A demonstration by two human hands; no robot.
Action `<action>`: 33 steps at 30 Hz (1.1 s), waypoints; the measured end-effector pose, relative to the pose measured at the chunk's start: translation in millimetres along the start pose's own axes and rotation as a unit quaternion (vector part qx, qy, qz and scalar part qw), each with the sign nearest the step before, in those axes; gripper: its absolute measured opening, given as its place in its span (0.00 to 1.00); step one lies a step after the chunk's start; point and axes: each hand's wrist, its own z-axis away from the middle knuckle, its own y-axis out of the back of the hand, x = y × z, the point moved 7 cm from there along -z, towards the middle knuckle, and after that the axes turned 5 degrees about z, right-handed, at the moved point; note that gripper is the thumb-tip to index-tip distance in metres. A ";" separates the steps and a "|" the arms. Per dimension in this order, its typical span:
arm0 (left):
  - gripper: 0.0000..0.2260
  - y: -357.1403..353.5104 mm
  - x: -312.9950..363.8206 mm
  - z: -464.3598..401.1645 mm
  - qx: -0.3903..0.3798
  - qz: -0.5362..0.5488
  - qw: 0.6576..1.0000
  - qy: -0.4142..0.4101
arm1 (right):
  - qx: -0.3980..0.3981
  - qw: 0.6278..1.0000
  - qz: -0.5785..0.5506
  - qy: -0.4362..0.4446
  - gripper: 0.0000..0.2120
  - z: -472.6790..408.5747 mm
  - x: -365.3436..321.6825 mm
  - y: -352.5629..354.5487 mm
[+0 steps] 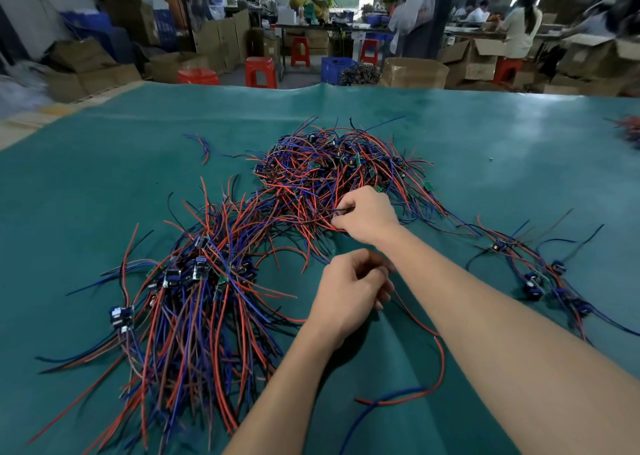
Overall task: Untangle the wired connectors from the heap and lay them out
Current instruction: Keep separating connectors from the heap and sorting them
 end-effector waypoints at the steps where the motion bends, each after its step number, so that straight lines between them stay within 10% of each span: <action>1: 0.12 0.1 0.2 0.0 0.000 -0.001 1.000 -0.002 | 0.002 1.000 0.000 -0.003 0.08 0.3 2.0 1.4; 25: 0.08 2.6 0.5 0.5 0.022 0.010 1.000 0.008 | 0.062 0.997 -0.048 0.007 0.13 11.1 23.9 34.5; 33: 0.06 9.7 0.1 -1.1 0.079 0.064 0.995 0.007 | 0.147 0.926 -0.346 -0.027 0.13 76.8 74.5 83.2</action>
